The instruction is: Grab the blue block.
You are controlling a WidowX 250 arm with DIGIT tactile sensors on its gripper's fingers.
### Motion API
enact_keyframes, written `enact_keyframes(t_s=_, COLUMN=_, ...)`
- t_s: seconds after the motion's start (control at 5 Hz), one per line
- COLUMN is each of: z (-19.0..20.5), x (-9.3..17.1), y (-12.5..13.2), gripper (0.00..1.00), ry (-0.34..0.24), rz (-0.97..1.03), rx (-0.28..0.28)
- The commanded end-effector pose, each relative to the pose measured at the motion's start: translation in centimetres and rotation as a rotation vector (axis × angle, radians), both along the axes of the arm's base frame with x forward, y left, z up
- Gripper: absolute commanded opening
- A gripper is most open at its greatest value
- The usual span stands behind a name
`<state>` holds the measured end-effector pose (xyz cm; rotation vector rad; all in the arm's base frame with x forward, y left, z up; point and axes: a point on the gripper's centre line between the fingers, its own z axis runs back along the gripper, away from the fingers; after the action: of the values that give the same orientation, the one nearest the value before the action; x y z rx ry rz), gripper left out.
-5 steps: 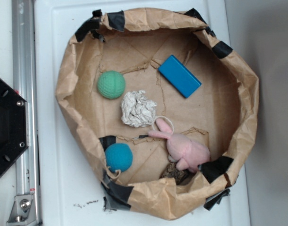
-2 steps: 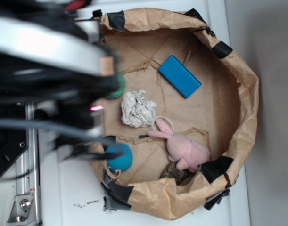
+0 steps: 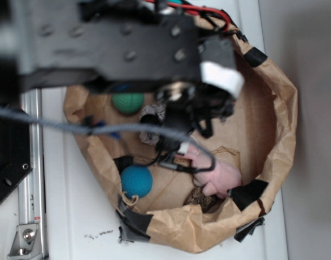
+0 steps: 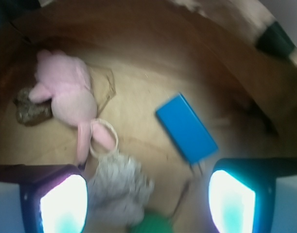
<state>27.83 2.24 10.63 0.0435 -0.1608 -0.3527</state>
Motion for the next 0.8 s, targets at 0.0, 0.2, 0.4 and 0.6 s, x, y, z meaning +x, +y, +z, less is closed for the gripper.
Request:
enact_keyframes(t_s=0.0, z=-1.4, x=1.8, y=1.1, gripper=1.00, ry=-0.031, rz=-0.048, rx=0.037)
enact_keyframes(t_s=0.2, z=-1.7, x=2.2, y=2.3, gripper=1.00, ry=-0.054, rz=-0.121, rx=0.072)
enact_keyframes(t_s=0.4, z=-3.2, x=2.4, y=2.5, gripper=1.00, ry=-0.042, rz=-0.169, rx=0.102)
enact_keyframes(t_s=0.6, z=-3.8, x=3.0, y=3.3, gripper=1.00, ry=-0.043, rz=-0.171, rx=0.110)
